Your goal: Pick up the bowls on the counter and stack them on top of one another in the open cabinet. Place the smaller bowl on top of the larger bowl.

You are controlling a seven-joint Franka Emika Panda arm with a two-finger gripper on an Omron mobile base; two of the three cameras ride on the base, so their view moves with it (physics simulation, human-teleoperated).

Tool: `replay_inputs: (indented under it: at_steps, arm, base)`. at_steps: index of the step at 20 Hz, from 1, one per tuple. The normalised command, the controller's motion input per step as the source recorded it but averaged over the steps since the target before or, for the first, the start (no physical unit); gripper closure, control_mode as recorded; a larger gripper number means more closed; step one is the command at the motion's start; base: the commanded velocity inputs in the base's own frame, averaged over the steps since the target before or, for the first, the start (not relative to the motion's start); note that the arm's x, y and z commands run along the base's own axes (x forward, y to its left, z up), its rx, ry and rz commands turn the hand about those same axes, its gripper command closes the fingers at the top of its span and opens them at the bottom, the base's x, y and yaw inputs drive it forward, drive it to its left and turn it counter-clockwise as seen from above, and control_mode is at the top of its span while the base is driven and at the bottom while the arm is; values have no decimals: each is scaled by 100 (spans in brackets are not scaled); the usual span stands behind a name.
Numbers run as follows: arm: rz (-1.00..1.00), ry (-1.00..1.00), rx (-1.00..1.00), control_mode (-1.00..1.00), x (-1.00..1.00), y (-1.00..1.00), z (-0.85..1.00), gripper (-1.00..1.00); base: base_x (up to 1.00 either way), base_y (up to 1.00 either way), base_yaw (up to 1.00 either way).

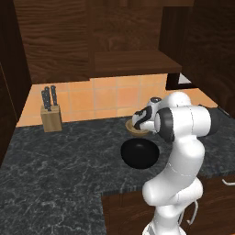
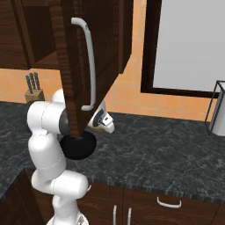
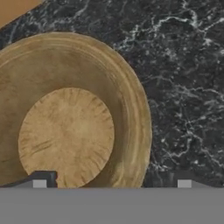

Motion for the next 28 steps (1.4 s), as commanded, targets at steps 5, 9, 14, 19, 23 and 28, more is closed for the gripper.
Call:
replay_inputs:
  at_steps: [5, 9, 14, 19, 23, 28]
  arm:
    - [0, 0, 0, -100, 18, 0, -15, 100]
    - [0, 0, 0, -100, 0, 0, 0, 100]
    - [-1, -6, 0, -100, -8, 0, 11, 100]
    - [-5, -31, 0, -100, -45, 0, 74, 100]
    - [-2, -25, 0, -100, -94, 0, 63, 100]
    - [0, -17, 0, -100, -100, 0, 63, 100]
  base:
    - [0, 0, 0]
    - [0, 0, 0]
    - [0, 0, 0]
    - [0, 0, 0]
    - [0, 0, 0]
    - [0, 0, 0]
